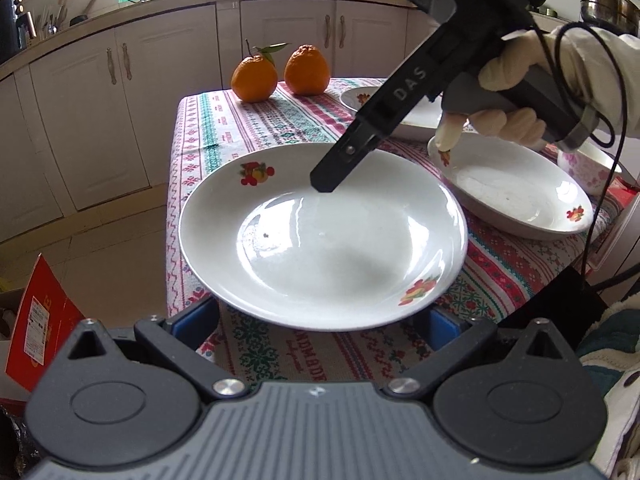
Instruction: Organize plates and bowls
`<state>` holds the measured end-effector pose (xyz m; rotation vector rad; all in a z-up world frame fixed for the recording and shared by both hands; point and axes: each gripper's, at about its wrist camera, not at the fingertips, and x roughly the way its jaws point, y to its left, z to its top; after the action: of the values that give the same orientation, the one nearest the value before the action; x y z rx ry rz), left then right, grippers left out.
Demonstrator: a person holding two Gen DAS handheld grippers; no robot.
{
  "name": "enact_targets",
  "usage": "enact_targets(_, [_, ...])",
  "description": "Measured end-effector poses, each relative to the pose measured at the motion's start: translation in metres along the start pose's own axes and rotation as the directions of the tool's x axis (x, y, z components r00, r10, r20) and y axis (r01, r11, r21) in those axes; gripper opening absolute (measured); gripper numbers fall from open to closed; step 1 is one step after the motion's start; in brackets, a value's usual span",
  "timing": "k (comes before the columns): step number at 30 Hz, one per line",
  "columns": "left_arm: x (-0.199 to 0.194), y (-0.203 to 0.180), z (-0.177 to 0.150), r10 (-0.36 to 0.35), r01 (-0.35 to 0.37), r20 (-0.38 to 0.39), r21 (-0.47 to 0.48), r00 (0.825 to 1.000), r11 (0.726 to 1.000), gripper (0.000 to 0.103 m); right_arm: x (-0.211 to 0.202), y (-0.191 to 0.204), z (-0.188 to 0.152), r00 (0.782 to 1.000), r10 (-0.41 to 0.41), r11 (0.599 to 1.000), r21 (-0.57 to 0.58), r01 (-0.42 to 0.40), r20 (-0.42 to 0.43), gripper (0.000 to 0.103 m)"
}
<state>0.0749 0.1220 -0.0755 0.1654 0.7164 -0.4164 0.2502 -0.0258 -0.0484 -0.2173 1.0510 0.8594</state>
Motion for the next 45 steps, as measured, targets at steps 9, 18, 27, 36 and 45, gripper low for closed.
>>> enact_targets(9, [-0.002,0.004,-0.001,-0.025,0.025,-0.001,-0.004,1.000,1.000,0.100,0.008,-0.007,0.004,0.999,0.052,0.999,0.018,-0.051,-0.017,0.070])
enact_targets(18, [0.000,0.003,0.001,-0.036,0.036,-0.006,0.015,0.999,0.999,0.094,0.007,-0.014,0.004,0.996,0.089,0.996,0.030,-0.089,-0.011,0.066])
enact_targets(27, [0.001,0.005,0.005,-0.040,0.040,-0.017,0.027,0.999,0.999,0.093,0.006,-0.019,0.006,0.995,0.100,0.994,0.044,-0.099,-0.005,0.066])
enact_targets(36, [0.013,0.017,0.019,-0.024,0.024,-0.011,0.045,1.000,0.999,0.092,0.003,-0.036,0.023,0.997,0.076,0.995,0.056,-0.078,0.033,0.066])
enact_targets(45, [0.032,0.031,0.034,-0.034,0.035,-0.010,0.048,0.999,0.998,0.092,0.007,-0.057,0.043,0.996,0.042,0.997,0.068,-0.047,0.075,0.066])
